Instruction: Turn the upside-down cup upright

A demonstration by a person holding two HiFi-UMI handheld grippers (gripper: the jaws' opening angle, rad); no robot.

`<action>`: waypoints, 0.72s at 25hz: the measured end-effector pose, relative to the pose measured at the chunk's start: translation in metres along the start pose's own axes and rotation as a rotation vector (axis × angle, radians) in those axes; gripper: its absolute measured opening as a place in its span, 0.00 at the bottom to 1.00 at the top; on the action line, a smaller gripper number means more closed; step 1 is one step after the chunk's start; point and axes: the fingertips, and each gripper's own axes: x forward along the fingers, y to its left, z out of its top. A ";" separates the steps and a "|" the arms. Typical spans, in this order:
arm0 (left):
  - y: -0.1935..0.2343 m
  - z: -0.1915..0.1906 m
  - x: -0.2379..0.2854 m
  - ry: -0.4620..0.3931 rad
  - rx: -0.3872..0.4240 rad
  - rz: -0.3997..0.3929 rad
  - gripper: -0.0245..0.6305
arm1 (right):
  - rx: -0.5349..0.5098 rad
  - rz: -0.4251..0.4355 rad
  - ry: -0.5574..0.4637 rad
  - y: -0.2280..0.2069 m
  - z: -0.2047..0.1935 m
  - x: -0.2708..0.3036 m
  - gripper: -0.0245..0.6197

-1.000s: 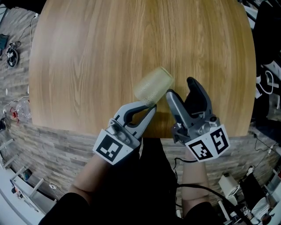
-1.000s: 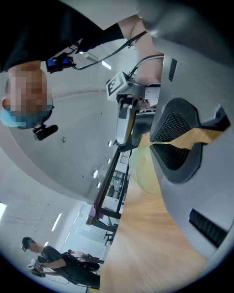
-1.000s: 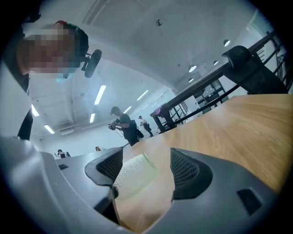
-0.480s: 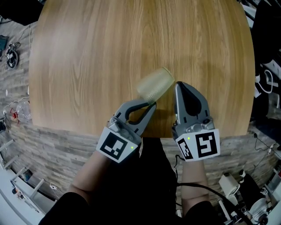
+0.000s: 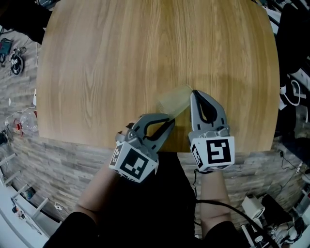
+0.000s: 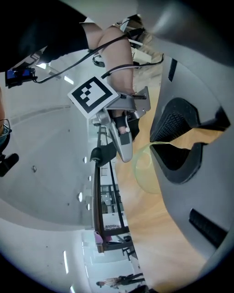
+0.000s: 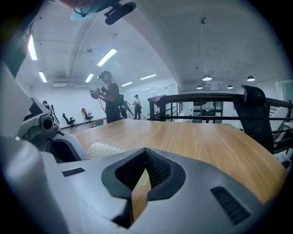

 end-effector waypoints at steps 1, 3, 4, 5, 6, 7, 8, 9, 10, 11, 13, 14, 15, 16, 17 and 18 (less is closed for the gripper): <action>0.000 0.000 0.000 0.012 0.011 -0.004 0.07 | 0.004 -0.002 0.009 0.000 -0.003 0.000 0.06; -0.001 0.001 0.002 0.026 0.022 -0.004 0.07 | 0.012 -0.005 0.025 -0.002 -0.010 0.002 0.06; 0.000 0.000 0.003 0.032 0.024 0.000 0.07 | 0.020 -0.007 0.031 -0.002 -0.012 0.002 0.06; 0.000 -0.001 0.004 0.039 0.027 0.008 0.07 | 0.031 -0.007 0.035 -0.003 -0.014 0.001 0.06; 0.001 -0.002 0.005 0.049 0.031 0.019 0.07 | 0.045 -0.005 0.039 -0.003 -0.015 0.000 0.06; 0.002 -0.004 0.006 0.059 0.035 0.032 0.07 | 0.056 -0.001 0.041 -0.003 -0.015 -0.002 0.06; 0.004 -0.005 0.008 0.071 0.037 0.045 0.06 | 0.063 0.004 0.043 -0.003 -0.014 -0.003 0.06; 0.005 -0.006 0.009 0.084 0.039 0.057 0.06 | 0.064 0.008 0.043 -0.002 -0.012 -0.005 0.06; 0.006 -0.006 0.010 0.100 0.044 0.064 0.06 | 0.062 0.008 0.045 -0.002 -0.011 -0.007 0.06; 0.007 -0.008 0.011 0.121 0.055 0.067 0.06 | 0.058 0.004 0.048 -0.002 -0.011 -0.008 0.06; 0.006 -0.011 0.013 0.182 0.098 0.062 0.06 | 0.053 -0.008 0.062 -0.003 -0.014 -0.011 0.06; 0.005 -0.012 0.013 0.217 0.123 0.055 0.06 | 0.056 -0.012 0.070 -0.005 -0.017 -0.012 0.06; 0.004 -0.012 0.013 0.250 0.149 0.046 0.06 | 0.060 -0.015 0.076 -0.006 -0.019 -0.014 0.06; 0.003 -0.012 0.013 0.282 0.174 0.034 0.06 | 0.065 -0.017 0.081 -0.008 -0.021 -0.015 0.06; 0.003 -0.010 0.012 0.311 0.198 0.019 0.06 | 0.069 -0.018 0.084 -0.009 -0.022 -0.017 0.06; 0.003 -0.009 0.010 0.341 0.222 0.004 0.06 | 0.073 -0.017 0.086 -0.010 -0.022 -0.018 0.06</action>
